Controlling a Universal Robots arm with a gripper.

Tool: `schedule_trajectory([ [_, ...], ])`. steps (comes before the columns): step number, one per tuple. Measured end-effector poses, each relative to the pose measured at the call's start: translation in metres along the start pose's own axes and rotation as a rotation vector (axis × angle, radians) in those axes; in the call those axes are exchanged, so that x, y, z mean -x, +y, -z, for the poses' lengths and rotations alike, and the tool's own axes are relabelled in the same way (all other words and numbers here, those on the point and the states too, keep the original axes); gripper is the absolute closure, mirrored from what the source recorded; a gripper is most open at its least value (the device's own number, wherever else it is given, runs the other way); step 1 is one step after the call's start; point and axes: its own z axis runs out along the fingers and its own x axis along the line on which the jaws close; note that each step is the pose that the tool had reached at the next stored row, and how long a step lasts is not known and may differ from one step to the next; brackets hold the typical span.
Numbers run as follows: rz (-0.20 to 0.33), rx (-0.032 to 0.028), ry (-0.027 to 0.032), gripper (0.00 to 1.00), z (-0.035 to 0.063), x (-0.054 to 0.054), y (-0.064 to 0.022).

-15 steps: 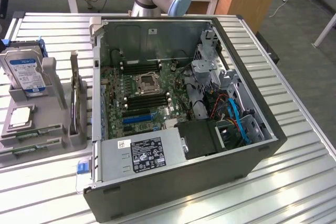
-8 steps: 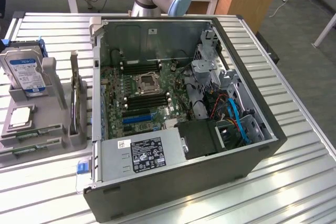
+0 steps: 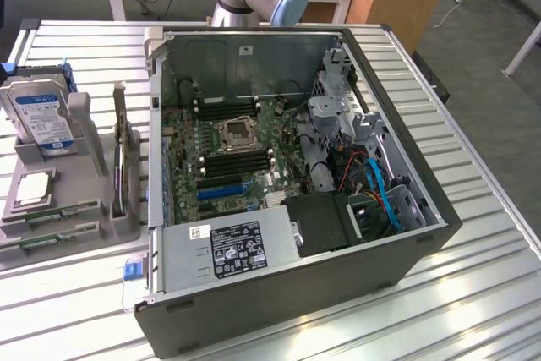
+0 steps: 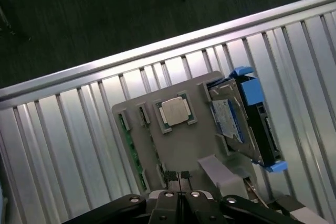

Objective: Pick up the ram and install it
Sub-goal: 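Pick up the ram and move it above insertion slot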

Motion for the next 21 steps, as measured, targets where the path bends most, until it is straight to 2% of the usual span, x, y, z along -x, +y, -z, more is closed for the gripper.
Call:
schedule_trajectory([
  [13, 0.231, 0.0054, 0.0104, 0.9, -0.0002, 0.0, 0.0001],
  [18, 0.235, 0.0054, 0.0106, 0.9, -0.0002, 0.0, 0.0],
  [21, 0.256, 0.0059, 0.0115, 0.9, -0.0002, 0.0, 0.0],
])
